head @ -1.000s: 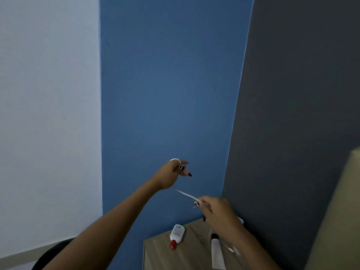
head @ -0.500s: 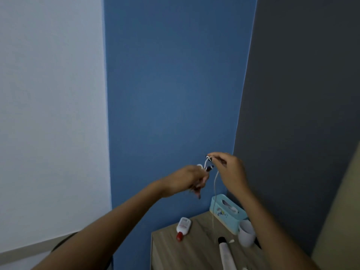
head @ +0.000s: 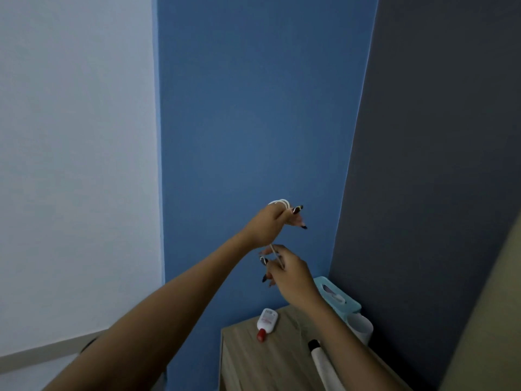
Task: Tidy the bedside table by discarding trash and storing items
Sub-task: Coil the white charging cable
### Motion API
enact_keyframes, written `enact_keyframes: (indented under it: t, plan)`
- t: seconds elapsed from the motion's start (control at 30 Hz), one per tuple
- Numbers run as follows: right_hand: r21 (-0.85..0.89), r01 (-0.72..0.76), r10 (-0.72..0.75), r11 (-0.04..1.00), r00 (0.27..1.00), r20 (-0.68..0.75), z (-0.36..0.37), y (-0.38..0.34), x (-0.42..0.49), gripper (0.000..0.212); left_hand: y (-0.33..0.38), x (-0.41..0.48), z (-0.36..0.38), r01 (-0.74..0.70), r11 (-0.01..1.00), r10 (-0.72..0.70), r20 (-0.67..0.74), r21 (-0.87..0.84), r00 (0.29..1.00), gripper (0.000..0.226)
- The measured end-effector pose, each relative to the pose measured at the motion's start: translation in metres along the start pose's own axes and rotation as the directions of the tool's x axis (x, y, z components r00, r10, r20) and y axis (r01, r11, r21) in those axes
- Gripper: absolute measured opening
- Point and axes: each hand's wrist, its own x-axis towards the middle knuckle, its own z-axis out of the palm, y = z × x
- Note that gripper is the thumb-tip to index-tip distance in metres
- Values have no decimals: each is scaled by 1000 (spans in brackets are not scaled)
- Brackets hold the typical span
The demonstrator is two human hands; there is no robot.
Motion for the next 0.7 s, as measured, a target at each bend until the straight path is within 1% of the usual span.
enact_keyframes:
  t: [0.03,0.07,0.13,0.17,0.2,0.23,0.27,0.33,0.43,0.47,0.53,0.57,0.6,0.63,0.67,0.7]
  plan:
    - [-59,8,-7,998,1000,11,-8,1,1,23,-6,-2,-3,-38,985,37,9,171,999,33]
    - [-125,17,-15,992,1000,18,-18,1,3,23,-12,-3,-6,-69,953,62,34,295,997,32]
    - [-213,5,0,977,1000,26,-39,2,9,18,-22,-7,-9,-107,870,61,109,481,992,26]
    - [-233,-10,16,972,1000,23,-49,1,12,14,-22,-9,-10,-115,810,32,152,575,988,21]
    - [-253,-19,23,967,1000,12,-57,0,14,11,-19,-12,-11,-113,750,-10,182,652,983,16]
    - [-273,-18,17,962,1000,-5,-65,-1,17,10,-18,-14,-13,-101,712,-42,186,695,982,13]
    - [-293,-12,4,956,1000,-27,-72,-2,19,10,-16,-17,-15,-87,706,-53,174,702,983,13]
    - [-338,10,-37,941,997,-71,-85,-4,24,13,-17,-20,-22,-56,738,-49,137,672,989,22]
    - [-408,59,-124,911,983,-134,-99,-6,31,15,-19,-20,-28,-44,803,-1,75,594,997,46]
    - [-431,81,-160,899,976,-150,-101,-8,32,15,-17,-20,-27,-48,818,2,80,574,997,50]
    - [-446,121,-229,887,953,-197,-102,-12,35,14,-10,-22,-23,-28,862,-32,111,506,993,45]
    - [-429,136,-257,893,937,-237,-102,-14,37,14,-6,-24,-20,9,904,-70,128,427,989,42]
    - [-396,144,-268,907,922,-279,-101,-15,39,15,-2,-25,-17,62,951,-112,152,304,982,40]
    - [-347,144,-260,927,913,-316,-99,-14,42,16,3,-28,-15,121,982,-147,190,143,971,39]
    - [-291,142,-240,946,910,-339,-96,-13,44,17,8,-30,-13,179,983,-167,240,-27,956,37]
    - [-239,135,-216,962,910,-355,-92,-11,46,19,14,-31,-11,231,955,-172,289,-186,942,35]
